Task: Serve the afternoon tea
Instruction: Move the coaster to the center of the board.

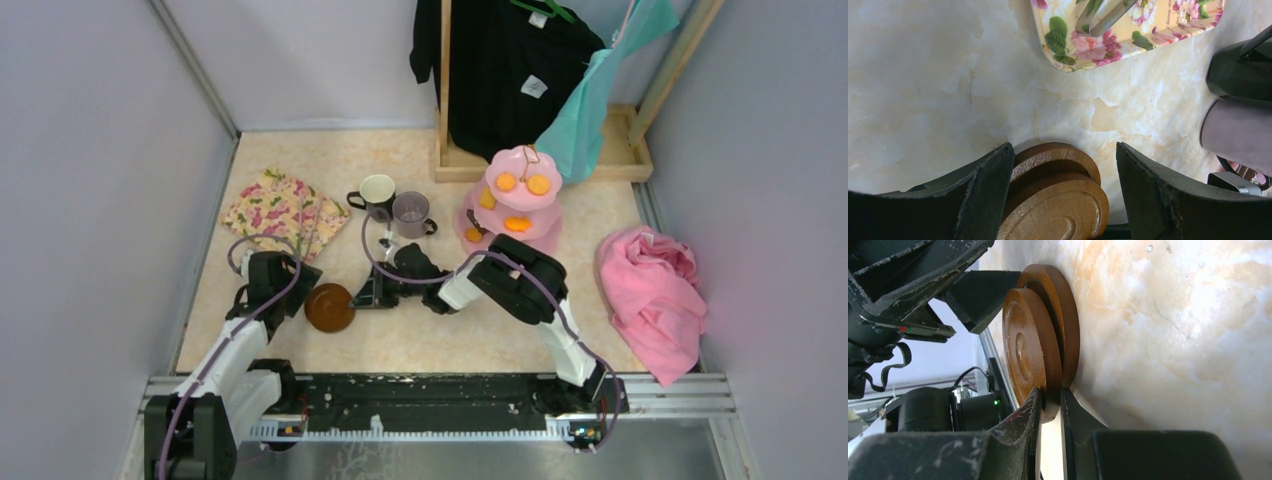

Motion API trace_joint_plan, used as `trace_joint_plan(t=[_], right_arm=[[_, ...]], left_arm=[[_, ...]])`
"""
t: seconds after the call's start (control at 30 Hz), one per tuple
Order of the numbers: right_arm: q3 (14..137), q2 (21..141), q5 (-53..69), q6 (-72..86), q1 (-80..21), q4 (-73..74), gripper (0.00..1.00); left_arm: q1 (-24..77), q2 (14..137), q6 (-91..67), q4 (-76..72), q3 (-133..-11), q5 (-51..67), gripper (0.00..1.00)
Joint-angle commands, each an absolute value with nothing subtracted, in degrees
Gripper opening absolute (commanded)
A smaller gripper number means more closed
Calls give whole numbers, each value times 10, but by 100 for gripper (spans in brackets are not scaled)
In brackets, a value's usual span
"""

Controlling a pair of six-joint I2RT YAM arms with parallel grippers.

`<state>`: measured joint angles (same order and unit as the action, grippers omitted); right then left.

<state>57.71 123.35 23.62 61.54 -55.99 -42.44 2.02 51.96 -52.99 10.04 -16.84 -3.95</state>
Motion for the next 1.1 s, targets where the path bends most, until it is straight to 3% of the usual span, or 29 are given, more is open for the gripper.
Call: trace_joint_plan(t=[0.0, 1.07], right_arm=[[559, 1183, 221, 592, -546, -436, 8], [299, 998, 135, 608, -424, -494, 8]], left_arm=[[29, 539, -533, 188, -127, -8, 82], [43, 552, -561, 115, -102, 30, 82]])
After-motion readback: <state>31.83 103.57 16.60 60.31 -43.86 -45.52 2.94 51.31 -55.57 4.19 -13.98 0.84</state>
